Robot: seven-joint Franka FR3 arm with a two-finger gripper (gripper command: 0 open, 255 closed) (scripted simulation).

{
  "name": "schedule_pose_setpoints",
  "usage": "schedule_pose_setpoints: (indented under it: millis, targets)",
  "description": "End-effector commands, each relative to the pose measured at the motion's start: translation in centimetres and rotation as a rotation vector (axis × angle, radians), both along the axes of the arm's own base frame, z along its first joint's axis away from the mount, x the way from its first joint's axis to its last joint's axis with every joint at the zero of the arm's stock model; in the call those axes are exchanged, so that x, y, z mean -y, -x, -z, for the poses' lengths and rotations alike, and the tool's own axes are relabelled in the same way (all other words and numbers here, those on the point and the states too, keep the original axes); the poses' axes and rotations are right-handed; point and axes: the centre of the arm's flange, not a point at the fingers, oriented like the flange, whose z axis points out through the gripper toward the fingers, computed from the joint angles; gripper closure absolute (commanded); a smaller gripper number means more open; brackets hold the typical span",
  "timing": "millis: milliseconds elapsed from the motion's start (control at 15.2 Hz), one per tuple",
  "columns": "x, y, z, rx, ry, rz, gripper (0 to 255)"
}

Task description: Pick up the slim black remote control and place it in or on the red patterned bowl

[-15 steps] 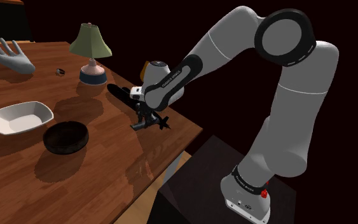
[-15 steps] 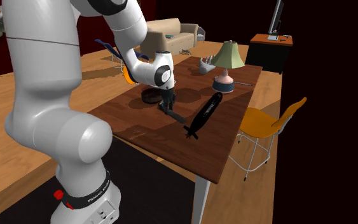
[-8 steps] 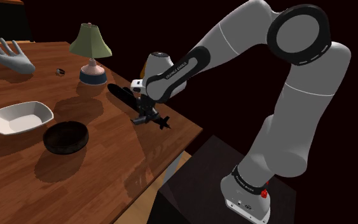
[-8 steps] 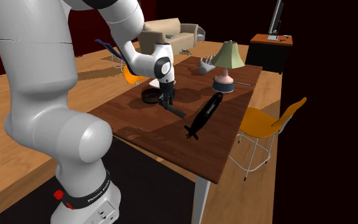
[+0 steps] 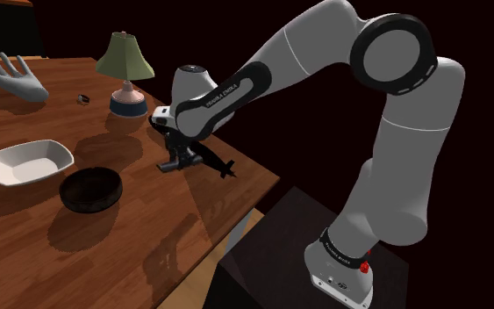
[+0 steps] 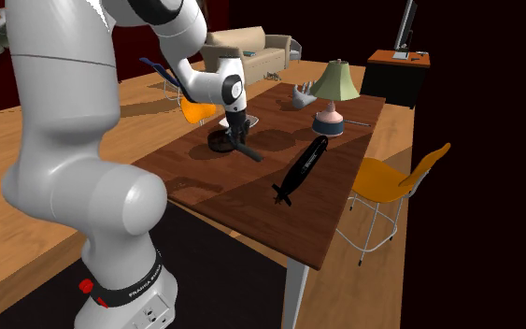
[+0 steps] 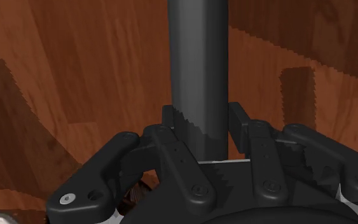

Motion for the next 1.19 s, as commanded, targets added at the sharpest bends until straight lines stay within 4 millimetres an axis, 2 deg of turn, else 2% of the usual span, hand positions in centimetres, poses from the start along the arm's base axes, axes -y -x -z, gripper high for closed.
schedule_pose_setpoints:
  millis: [0, 1122]
  targets:
    - [-2.2, -1.5, 0.0, 0.0, 0.0, 0.001, 255]
    - [-21.6, -12.7, 0.6, 0.0, 0.0, 0.001, 255]
